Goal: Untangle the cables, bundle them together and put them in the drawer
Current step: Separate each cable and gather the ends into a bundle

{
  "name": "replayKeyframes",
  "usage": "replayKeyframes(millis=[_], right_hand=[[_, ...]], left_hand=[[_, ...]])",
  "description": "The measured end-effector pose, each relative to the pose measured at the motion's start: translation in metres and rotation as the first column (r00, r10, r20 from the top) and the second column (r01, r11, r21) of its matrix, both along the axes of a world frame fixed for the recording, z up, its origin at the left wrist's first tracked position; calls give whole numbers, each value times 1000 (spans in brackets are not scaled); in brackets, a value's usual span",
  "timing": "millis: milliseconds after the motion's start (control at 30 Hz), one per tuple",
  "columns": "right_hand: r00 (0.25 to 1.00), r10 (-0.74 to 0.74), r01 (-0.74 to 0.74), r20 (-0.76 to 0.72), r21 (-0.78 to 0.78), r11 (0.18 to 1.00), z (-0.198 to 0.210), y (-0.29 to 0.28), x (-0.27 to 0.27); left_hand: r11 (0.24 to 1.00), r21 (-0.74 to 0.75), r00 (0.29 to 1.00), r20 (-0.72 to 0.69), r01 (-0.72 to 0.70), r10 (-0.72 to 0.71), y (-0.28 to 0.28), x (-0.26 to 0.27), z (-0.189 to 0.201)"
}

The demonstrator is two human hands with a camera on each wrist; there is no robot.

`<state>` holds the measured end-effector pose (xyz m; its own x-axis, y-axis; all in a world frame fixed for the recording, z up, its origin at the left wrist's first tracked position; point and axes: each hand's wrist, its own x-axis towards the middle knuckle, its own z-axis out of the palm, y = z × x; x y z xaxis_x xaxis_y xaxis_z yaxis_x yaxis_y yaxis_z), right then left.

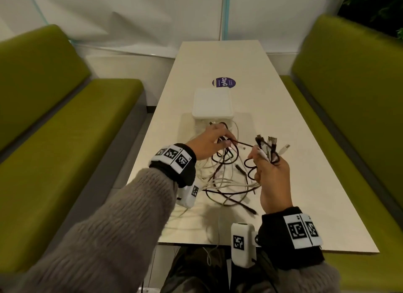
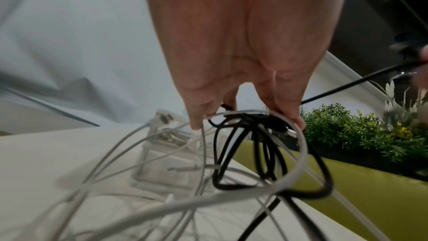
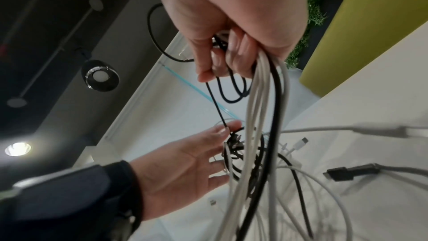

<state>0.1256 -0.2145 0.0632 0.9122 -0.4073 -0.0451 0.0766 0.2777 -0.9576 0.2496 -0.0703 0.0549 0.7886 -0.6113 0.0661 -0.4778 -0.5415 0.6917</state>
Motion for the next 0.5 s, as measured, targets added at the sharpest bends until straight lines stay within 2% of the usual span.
replayKeyframes(millis=[200, 400, 500], right_hand=[[998, -14, 8, 57, 105, 994, -1, -6, -11], [993, 52, -65, 102, 129, 990, 1, -8, -18], [988, 94, -114, 125, 168, 979, 3, -9, -21]], left_hand=[[996, 69, 996, -55, -64, 68, 4, 17, -13], [977, 125, 979, 130, -173, 157, 9, 27, -17], [966, 81, 949, 224, -246, 223, 9, 30, -16]])
